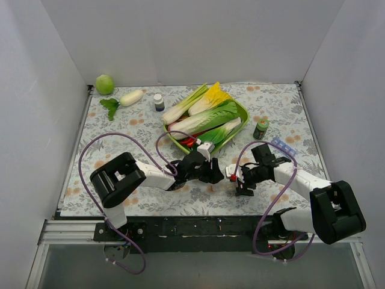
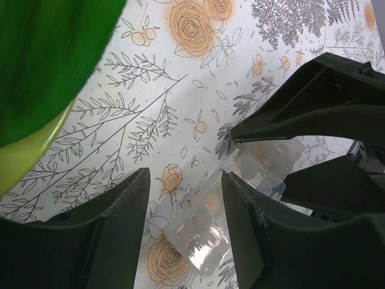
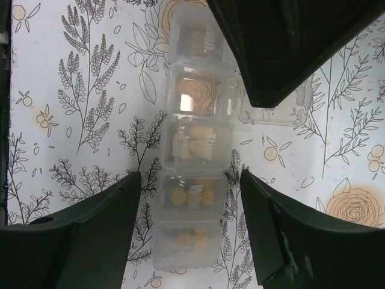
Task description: Sort the pills into containers
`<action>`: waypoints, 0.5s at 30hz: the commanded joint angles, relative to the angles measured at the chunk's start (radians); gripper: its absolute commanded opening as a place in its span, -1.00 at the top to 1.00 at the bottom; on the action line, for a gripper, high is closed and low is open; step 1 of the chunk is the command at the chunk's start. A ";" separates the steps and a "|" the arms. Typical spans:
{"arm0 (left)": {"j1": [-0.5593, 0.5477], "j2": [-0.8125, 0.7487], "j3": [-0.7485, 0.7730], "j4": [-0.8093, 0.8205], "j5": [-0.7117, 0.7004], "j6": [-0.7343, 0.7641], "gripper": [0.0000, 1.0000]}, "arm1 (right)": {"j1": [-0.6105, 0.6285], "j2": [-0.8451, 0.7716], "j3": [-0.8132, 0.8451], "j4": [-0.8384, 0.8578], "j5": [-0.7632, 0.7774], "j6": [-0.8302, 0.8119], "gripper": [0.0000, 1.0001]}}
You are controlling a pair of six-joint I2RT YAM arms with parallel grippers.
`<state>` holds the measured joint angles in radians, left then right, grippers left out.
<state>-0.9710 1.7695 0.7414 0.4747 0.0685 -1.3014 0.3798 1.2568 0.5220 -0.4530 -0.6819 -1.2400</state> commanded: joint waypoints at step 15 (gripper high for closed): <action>0.009 -0.277 -0.155 -0.027 0.047 0.080 -0.04 | -0.001 -0.120 0.164 -0.167 -0.059 0.140 -0.43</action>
<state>-0.9638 1.5497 0.6476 0.4641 0.0906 -1.2572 0.3798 1.1553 0.6350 -0.5888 -0.6796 -1.1915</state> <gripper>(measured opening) 0.533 0.750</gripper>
